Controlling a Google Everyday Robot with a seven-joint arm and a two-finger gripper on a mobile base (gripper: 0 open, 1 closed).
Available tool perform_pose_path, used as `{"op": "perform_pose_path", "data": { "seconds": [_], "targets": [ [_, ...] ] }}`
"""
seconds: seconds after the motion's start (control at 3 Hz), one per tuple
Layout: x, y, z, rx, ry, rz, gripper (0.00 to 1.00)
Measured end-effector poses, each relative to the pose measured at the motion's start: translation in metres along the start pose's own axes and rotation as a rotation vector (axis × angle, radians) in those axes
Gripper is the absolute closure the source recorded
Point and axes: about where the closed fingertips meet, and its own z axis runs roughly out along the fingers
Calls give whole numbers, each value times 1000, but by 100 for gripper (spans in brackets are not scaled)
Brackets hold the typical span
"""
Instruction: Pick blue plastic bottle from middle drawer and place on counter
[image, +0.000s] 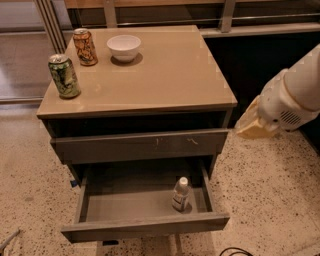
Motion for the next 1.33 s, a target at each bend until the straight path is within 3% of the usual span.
{"op": "perform_pose_path", "data": {
  "seconds": [0.33, 1.0, 1.33],
  "targets": [
    [0, 9, 74, -64, -94, 23, 95],
    [-2, 6, 76, -56, -99, 23, 100],
    [20, 13, 112, -74, -92, 27, 100]
  ]
}}
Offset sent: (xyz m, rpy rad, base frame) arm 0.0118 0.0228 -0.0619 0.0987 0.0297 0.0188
